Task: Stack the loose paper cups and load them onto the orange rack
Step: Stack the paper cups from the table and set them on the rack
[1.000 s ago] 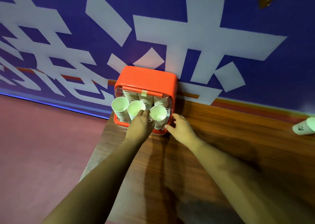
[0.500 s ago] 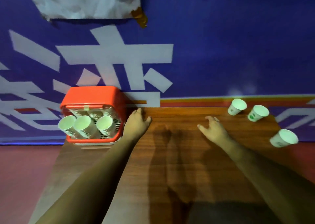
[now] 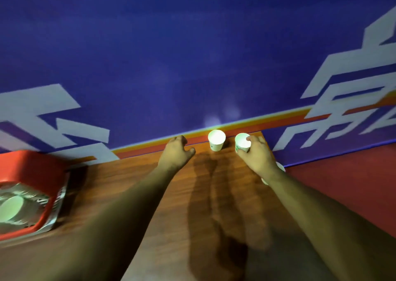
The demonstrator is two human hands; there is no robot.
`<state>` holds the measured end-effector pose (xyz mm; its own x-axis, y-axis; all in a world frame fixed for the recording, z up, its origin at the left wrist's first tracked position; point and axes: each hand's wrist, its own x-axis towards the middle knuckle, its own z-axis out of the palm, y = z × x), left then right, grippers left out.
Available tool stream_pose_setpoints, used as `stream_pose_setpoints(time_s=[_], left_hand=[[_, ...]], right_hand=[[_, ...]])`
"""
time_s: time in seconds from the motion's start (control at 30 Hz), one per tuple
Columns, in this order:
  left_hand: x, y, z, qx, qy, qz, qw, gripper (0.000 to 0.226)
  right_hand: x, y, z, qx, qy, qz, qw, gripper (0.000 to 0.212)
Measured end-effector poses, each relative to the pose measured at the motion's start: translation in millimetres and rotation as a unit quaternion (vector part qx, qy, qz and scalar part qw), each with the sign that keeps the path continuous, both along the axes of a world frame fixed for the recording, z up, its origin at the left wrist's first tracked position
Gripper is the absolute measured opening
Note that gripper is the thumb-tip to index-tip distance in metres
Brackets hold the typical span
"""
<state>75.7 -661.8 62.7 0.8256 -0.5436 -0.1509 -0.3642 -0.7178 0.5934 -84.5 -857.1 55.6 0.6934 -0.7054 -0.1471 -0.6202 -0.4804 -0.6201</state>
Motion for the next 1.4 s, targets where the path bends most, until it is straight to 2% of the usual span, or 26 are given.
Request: stream_pose_setpoints(time_s=[0.23,0.4,0.5,0.6,0.87,1.0,1.17,1.3,1.4], left_hand=[[19,-101,-41,0.036,0.016,-0.034,0.999,0.07],[34,-135,-79,0.077,0.002,-0.057,0.995,0.084],[37,-145,-96,0.076,-0.006,-0.059,0.995,0.087],[35,-151,-112,0.072,-0.014,-0.066,0.995,0.081],[30,-148,-129,0.039,-0.046,-0.083,0.995,0.072],[25,-140,-125,0.019,-0.016,-0.071,0.997,0.093],[22,-95,-100,-0.015,0.025,-0.063,0.998,0.082],[24,-29,-62,-0.043,0.025,-0.014,0.999,0.078],[29,37,-31,-0.081,0.03,0.03,0.996,0.074]], right_hand=[[27,-75,-40,-0.002,0.077,0.025,0.997,0.072],[47,-95,-76,-0.004,0.105,0.054,0.993,0.096],[55,-102,-89,-0.012,0.117,0.067,0.991,0.102],[58,-107,-105,-0.008,0.116,0.08,0.99,0.099],[55,-100,-118,-0.064,0.085,0.089,0.99,0.063],[54,-88,-111,-0.048,0.079,0.09,0.992,0.064],[55,-57,-83,-0.023,0.055,0.101,0.993,0.064],[64,-9,-43,-0.008,0.015,0.119,0.993,0.07],[76,43,-11,0.01,-0.028,0.132,0.991,0.065]])
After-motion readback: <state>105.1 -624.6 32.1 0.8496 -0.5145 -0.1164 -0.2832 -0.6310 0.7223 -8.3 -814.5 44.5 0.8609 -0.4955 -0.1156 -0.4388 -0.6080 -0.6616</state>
